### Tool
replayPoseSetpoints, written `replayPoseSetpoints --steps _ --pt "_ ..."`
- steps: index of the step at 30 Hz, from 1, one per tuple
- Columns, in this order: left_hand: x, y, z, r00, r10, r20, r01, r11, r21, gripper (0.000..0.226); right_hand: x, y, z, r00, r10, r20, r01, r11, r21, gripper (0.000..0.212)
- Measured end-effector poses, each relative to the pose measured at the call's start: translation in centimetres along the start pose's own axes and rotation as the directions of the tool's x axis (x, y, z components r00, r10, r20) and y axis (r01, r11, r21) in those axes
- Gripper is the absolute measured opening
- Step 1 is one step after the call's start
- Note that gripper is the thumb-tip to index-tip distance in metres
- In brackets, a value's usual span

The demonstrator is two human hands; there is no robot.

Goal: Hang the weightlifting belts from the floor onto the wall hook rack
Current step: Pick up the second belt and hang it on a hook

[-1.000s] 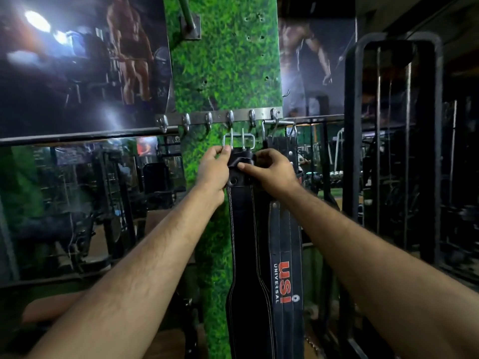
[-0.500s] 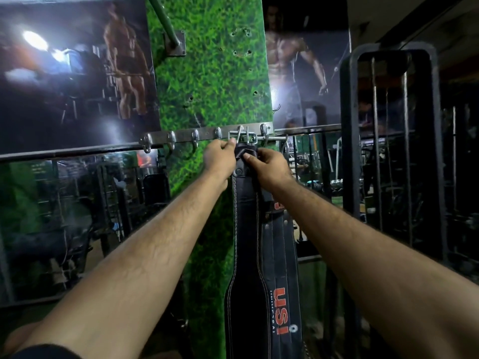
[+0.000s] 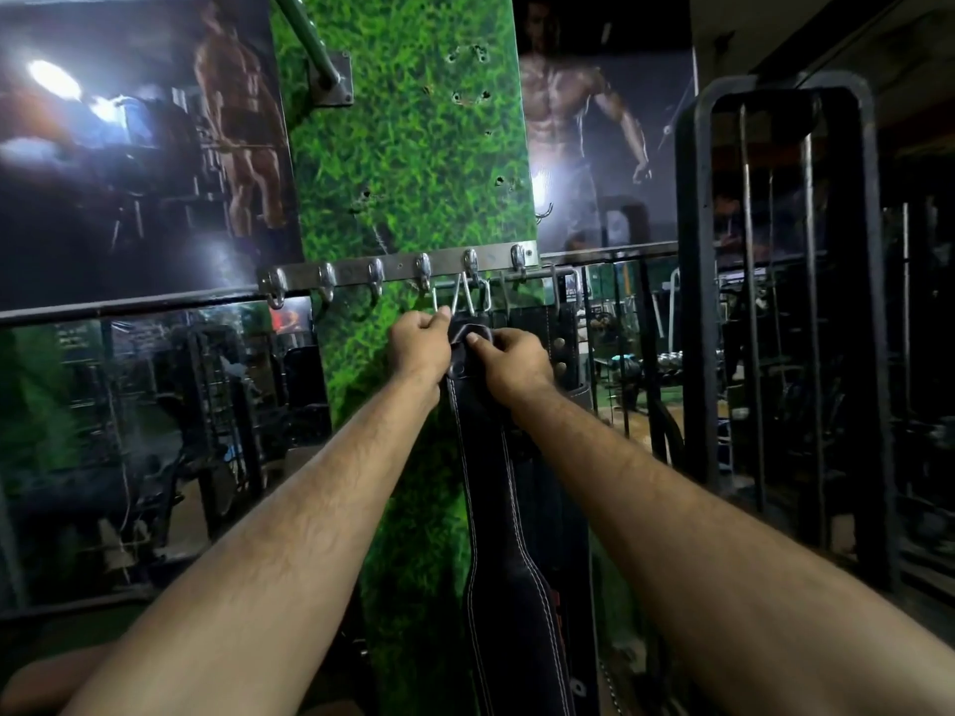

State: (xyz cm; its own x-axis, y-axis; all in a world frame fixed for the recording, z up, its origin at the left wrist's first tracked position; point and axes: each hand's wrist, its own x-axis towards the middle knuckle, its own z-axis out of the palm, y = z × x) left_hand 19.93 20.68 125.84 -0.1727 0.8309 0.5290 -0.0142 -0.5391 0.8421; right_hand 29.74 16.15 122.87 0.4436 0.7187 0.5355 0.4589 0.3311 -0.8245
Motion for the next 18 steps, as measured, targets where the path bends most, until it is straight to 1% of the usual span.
replayPoseSetpoints --steps 2,3,4,5,6,7,8,9,10,11,13,14,18 --pt "-0.7 -0.1 0.0 1.0 0.019 -0.008 -0.019 0.999 -0.027 0.03 -1.1 -0.1 -0.1 0.999 -0.013 -0.037 0.009 0.996 -0.088 0.033" --pt "-1.2 -0.4 0.1 1.0 0.023 -0.002 -0.023 0.999 -0.045 0.025 -1.8 0.1 -0.2 0.998 -0.04 -0.052 0.033 0.991 -0.127 0.031" --pt "-1.8 -0.7 0.1 1.0 0.01 0.009 -0.009 0.997 -0.079 0.027 -2.5 0.4 -0.4 0.996 -0.075 -0.055 0.067 0.987 -0.146 0.028" --pt "-2.5 -0.9 -0.1 1.0 -0.023 0.021 0.026 0.99 -0.137 0.039 -3.1 1.0 -0.4 0.993 -0.105 -0.045 0.097 0.985 -0.143 0.027" --pt "-3.3 -1.4 -0.4 0.998 -0.066 0.023 0.07 0.974 -0.214 0.058 -3.7 1.7 -0.4 0.992 -0.122 -0.022 0.119 0.986 -0.118 0.027" --pt "-3.8 -2.0 -0.7 0.993 -0.116 0.021 0.117 0.951 -0.286 0.074 -4.2 2.4 -0.5 0.992 -0.125 0.008 0.125 0.99 -0.059 0.026" --pt "-4.5 -2.8 -0.8 0.989 -0.143 0.045 0.149 0.93 -0.336 0.078 -4.7 3.5 -0.5 0.993 -0.109 0.045 0.108 0.994 0.023 0.025" --pt "-5.5 -3.2 -1.0 0.987 -0.129 0.096 0.155 0.917 -0.367 0.061 -5.2 4.5 -0.4 0.993 -0.091 0.081 0.082 0.991 0.104 0.025" --pt "-6.4 -3.6 -1.0 0.985 -0.101 0.14 0.146 0.916 -0.372 0.033 -5.7 5.5 -0.4 0.991 -0.084 0.106 0.065 0.983 0.172 0.025" --pt "-7.4 -4.0 -1.0 0.98 -0.096 0.172 0.156 0.914 -0.376 0.011 -6.2 6.5 -0.3 0.99 -0.078 0.121 0.05 0.974 0.219 0.023" --pt "-8.8 -5.2 -1.2 0.973 -0.087 0.212 0.164 0.911 -0.378 0.015 -7.2 7.6 -0.5 0.988 -0.067 0.14 0.022 0.953 0.303 0.02" --pt "-9.3 -5.8 -1.3 0.971 -0.076 0.225 0.159 0.912 -0.379 0.016 -7.7 8.0 -0.6 0.988 -0.068 0.141 0.019 0.947 0.321 0.023" --pt "-11.7 -8.7 -2.2 0.973 -0.058 0.225 0.13 0.939 -0.319 0.017 -9.3 10.2 -0.8 0.977 -0.057 0.206 -0.015 0.943 0.333 0.03"
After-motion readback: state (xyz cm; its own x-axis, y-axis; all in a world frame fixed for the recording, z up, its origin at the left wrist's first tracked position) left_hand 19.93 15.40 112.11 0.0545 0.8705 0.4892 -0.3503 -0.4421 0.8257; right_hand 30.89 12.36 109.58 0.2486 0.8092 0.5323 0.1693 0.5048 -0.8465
